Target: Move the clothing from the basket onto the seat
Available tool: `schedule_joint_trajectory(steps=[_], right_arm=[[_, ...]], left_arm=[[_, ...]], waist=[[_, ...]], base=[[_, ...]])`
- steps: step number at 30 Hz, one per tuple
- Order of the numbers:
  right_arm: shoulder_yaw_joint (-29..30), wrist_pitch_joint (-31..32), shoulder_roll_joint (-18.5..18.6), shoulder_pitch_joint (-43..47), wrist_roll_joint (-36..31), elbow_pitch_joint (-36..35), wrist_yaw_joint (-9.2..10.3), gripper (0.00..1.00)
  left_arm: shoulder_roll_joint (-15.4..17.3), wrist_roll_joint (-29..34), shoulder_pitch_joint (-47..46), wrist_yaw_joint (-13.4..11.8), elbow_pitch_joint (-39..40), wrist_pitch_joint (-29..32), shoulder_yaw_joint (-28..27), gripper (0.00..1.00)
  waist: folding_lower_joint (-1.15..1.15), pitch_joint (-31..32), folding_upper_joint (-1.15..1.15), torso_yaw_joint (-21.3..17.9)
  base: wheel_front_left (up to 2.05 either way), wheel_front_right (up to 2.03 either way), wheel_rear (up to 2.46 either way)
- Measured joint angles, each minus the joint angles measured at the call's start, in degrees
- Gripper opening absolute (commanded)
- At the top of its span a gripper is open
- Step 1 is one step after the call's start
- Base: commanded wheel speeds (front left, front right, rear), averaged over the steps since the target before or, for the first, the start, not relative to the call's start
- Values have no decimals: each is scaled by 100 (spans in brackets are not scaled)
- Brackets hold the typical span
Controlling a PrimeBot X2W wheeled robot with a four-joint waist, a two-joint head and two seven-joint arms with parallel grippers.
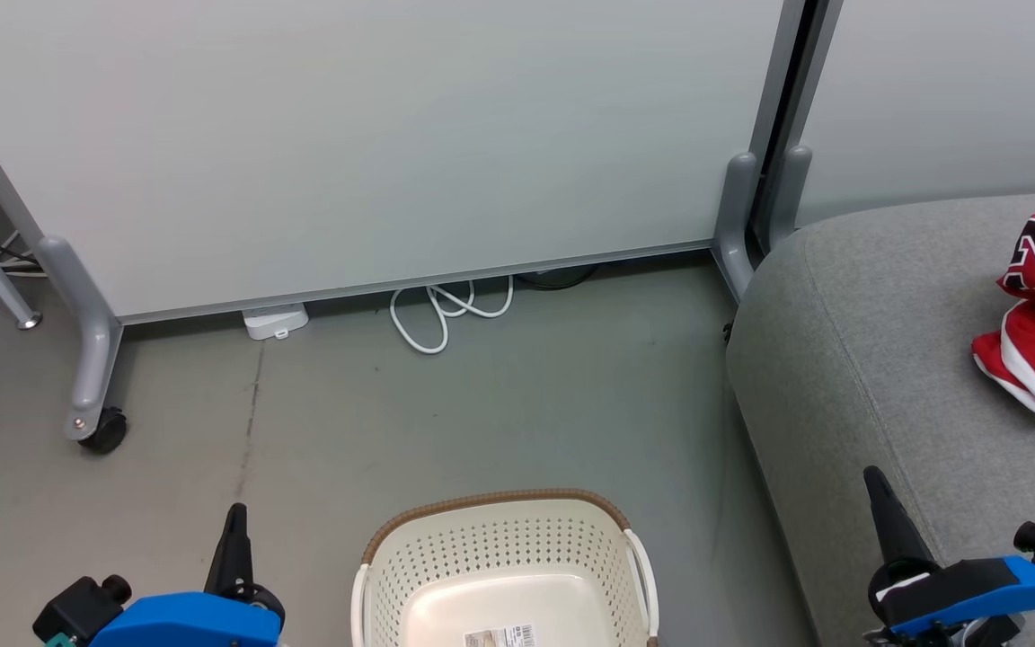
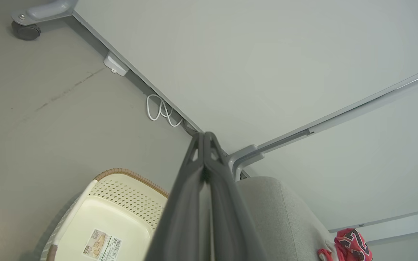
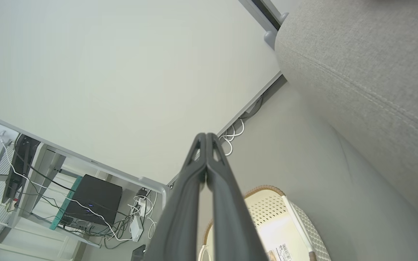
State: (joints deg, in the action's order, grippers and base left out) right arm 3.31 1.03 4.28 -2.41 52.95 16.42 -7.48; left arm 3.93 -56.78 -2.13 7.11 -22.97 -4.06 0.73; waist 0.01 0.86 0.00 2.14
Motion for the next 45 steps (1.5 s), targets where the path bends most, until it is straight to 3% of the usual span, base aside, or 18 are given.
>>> schedule_joint_trajectory(steps=[45], right_arm=[[205,345,-83,-217,2495,-143,0,0]], left_arm=[[-68,-2260,-242,0,563,679,-458,0]], waist=[[-1,-58,0,-119]], base=[[0,0,0]])
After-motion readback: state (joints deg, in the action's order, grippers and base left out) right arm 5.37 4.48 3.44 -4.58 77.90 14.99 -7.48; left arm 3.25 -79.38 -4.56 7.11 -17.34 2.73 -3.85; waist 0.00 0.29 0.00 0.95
